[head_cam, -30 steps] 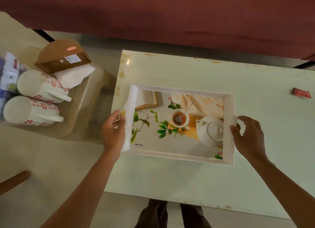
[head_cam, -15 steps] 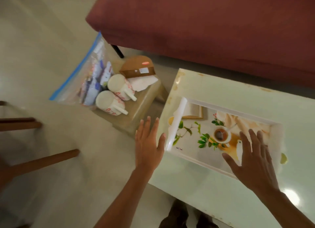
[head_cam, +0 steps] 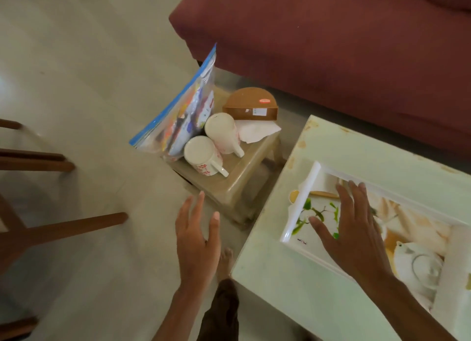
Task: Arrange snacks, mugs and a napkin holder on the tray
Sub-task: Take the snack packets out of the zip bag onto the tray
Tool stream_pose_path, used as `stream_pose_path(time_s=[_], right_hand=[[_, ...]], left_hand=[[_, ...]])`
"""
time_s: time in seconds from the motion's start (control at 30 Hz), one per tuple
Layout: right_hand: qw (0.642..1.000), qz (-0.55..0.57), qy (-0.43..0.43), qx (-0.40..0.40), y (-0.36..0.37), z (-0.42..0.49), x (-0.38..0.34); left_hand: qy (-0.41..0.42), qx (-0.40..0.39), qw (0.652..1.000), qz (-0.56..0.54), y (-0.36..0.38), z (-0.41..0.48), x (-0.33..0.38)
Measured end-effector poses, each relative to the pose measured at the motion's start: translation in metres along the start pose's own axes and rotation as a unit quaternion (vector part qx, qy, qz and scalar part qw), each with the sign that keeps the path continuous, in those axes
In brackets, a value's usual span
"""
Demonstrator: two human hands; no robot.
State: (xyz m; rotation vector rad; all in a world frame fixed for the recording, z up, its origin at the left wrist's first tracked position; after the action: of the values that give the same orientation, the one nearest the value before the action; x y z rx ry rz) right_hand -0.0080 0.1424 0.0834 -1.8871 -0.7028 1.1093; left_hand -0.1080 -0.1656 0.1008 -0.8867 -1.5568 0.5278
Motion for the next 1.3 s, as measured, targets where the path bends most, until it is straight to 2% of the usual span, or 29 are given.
stream_pose_path(time_s=[0.07,0.17,0.27,0.33,0.43,0.53,0.67,0.8,0.9,0.97,1.1,1.2,1.3], right_hand=[[1.0,0.004,-0.008,0.006,0.001,0.015,-0.031],[1.0,0.021,-0.004,0.012,-0.002,0.035,-0.075],[0.999,0.03,0.008,0.017,-0.006,0.055,-0.121],[0.999,0.034,0.007,0.018,-0.009,0.067,-0.15],[0.999,0.03,-0.008,0.015,-0.013,0.086,-0.194],[0.999,0.018,-0.025,0.02,-0.017,0.102,-0.229],[0.998,-0.01,-0.056,0.035,-0.016,0.115,-0.262],[0.997,-0.048,-0.045,0.028,-0.01,0.122,-0.277],[0.998,-0.035,-0.052,0.016,-0.008,0.121,-0.284],[0.998,0.0,-0.057,0.006,-0.012,0.118,-0.287],[0.981,0.176,-0.081,0.005,-0.041,0.102,-0.301],[0.952,0.291,-0.088,0.034,-0.073,0.082,-0.308],[0.921,0.375,-0.1,0.046,-0.102,0.059,-0.308]], left_hand=[[-0.013,0.03,0.999,-0.026,-0.027,0.016,-0.012],[-0.024,0.129,0.99,-0.043,-0.088,0.036,-0.013],[0.053,0.221,0.973,-0.038,-0.159,0.056,0.019],[0.116,0.232,0.965,-0.036,-0.192,0.073,0.048],[0.173,0.167,0.971,0.0,-0.205,0.11,0.081],[0.162,0.055,0.982,0.083,-0.183,0.151,0.1],[0.179,-0.005,0.958,0.223,-0.149,0.181,0.124],[0.114,-0.07,0.953,0.271,-0.13,0.204,0.116],[0.087,-0.054,0.968,0.228,-0.146,0.212,0.112],[0.083,-0.011,0.974,0.21,-0.172,0.214,0.116],[0.136,0.058,0.98,0.133,-0.228,0.216,0.126],[0.175,0.039,0.984,0.019,-0.253,0.2,0.144],[0.167,-0.04,0.979,-0.11,-0.245,0.168,0.165]])
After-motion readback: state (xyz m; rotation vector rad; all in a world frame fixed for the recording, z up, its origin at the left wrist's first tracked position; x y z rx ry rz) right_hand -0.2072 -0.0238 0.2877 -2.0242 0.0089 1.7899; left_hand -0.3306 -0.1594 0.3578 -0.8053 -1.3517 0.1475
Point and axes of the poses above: each hand's wrist, its own z-axis towards the middle knuckle, its own y-axis out of the palm, x = y × z, the point moved 10 cm from there along z, towards the middle knuckle, and after that the axes turned 10 degrees about -x, right-handed, at the moved point
